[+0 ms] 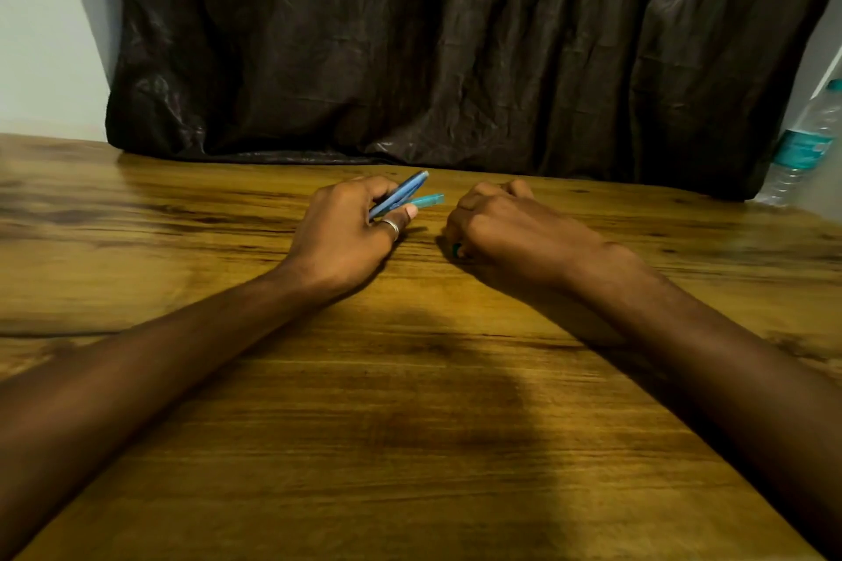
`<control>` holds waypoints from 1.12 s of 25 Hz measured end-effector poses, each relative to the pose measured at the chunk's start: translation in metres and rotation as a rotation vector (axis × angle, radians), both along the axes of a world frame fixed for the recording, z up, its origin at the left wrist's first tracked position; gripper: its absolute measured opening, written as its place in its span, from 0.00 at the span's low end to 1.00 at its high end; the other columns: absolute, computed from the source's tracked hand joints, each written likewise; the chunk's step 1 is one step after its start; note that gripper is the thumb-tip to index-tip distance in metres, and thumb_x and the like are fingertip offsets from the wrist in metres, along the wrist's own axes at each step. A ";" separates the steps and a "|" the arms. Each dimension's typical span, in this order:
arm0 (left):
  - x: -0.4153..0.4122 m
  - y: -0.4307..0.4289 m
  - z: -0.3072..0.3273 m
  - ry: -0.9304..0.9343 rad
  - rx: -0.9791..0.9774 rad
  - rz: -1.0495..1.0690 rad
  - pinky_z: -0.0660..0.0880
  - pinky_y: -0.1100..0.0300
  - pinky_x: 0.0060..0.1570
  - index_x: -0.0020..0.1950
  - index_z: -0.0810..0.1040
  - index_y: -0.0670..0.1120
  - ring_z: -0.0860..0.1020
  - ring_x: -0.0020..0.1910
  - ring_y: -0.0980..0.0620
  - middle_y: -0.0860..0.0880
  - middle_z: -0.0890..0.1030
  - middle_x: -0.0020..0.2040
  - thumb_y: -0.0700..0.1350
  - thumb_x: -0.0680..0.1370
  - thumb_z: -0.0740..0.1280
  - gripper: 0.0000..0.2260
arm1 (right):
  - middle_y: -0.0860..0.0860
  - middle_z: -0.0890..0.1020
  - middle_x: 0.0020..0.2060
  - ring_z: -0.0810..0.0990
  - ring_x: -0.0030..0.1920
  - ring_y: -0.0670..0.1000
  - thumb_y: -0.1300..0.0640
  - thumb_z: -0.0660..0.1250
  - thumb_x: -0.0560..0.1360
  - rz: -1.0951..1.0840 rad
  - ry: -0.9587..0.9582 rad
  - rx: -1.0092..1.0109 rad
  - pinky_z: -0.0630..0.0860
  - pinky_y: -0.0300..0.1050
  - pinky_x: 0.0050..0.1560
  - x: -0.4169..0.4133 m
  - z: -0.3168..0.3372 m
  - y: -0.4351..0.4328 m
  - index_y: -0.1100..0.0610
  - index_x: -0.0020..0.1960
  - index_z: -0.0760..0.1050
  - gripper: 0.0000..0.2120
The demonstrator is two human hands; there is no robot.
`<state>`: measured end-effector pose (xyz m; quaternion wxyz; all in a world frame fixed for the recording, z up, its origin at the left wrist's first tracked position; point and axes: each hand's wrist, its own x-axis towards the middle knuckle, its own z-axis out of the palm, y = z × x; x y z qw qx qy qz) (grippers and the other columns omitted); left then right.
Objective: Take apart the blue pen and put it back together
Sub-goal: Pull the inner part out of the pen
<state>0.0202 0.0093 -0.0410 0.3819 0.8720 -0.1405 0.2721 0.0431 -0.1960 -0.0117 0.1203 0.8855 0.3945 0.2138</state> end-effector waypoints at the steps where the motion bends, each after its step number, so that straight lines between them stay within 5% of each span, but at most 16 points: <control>1: 0.000 0.000 0.000 0.004 -0.004 -0.002 0.81 0.49 0.43 0.61 0.82 0.47 0.81 0.42 0.53 0.51 0.84 0.46 0.49 0.81 0.69 0.11 | 0.49 0.79 0.51 0.73 0.56 0.52 0.46 0.59 0.78 -0.001 0.004 0.008 0.67 0.51 0.53 0.000 0.000 0.000 0.49 0.52 0.76 0.10; 8: 0.003 0.001 -0.002 0.032 -0.042 -0.038 0.80 0.50 0.42 0.62 0.82 0.48 0.82 0.42 0.52 0.51 0.84 0.45 0.49 0.81 0.69 0.11 | 0.49 0.79 0.54 0.73 0.58 0.52 0.49 0.66 0.75 -0.039 0.023 0.055 0.65 0.49 0.51 0.004 0.004 -0.003 0.50 0.56 0.76 0.11; 11: 0.002 0.001 -0.001 0.045 -0.052 -0.065 0.79 0.51 0.40 0.61 0.82 0.48 0.81 0.41 0.52 0.51 0.84 0.44 0.49 0.81 0.68 0.11 | 0.51 0.82 0.53 0.78 0.55 0.52 0.54 0.68 0.76 -0.076 0.007 0.442 0.75 0.51 0.53 0.007 0.012 -0.002 0.53 0.58 0.79 0.11; 14: 0.002 0.001 0.000 0.025 -0.017 -0.090 0.74 0.56 0.37 0.59 0.83 0.48 0.78 0.37 0.57 0.53 0.82 0.41 0.48 0.81 0.69 0.09 | 0.45 0.84 0.46 0.82 0.47 0.44 0.57 0.71 0.76 -0.086 0.289 0.882 0.79 0.40 0.49 0.009 0.013 0.005 0.53 0.56 0.82 0.09; 16: 0.003 0.000 -0.001 0.049 -0.050 -0.140 0.72 0.58 0.35 0.57 0.84 0.49 0.77 0.34 0.60 0.55 0.82 0.39 0.48 0.81 0.70 0.08 | 0.49 0.86 0.43 0.84 0.45 0.47 0.60 0.71 0.76 -0.093 0.550 1.053 0.82 0.44 0.46 0.008 0.010 0.010 0.54 0.52 0.83 0.06; 20: 0.011 0.003 -0.007 0.143 -0.258 -0.225 0.75 0.47 0.36 0.54 0.84 0.52 0.79 0.36 0.54 0.51 0.84 0.38 0.52 0.79 0.71 0.07 | 0.57 0.84 0.41 0.84 0.41 0.49 0.69 0.68 0.76 -0.011 0.962 1.387 0.81 0.38 0.43 -0.001 0.010 0.013 0.64 0.50 0.81 0.05; 23: 0.014 0.004 -0.007 0.195 -0.394 -0.269 0.80 0.36 0.49 0.55 0.84 0.54 0.82 0.44 0.46 0.49 0.85 0.42 0.55 0.75 0.73 0.11 | 0.57 0.84 0.40 0.85 0.40 0.49 0.72 0.67 0.75 -0.005 1.066 1.482 0.82 0.38 0.46 -0.003 0.010 0.014 0.63 0.49 0.81 0.07; 28: 0.016 0.004 -0.004 0.224 -0.536 -0.292 0.78 0.44 0.50 0.53 0.85 0.55 0.81 0.42 0.49 0.53 0.84 0.40 0.47 0.76 0.73 0.07 | 0.58 0.82 0.42 0.83 0.40 0.49 0.73 0.64 0.76 -0.022 1.188 1.648 0.82 0.38 0.46 -0.006 0.006 0.020 0.65 0.50 0.79 0.07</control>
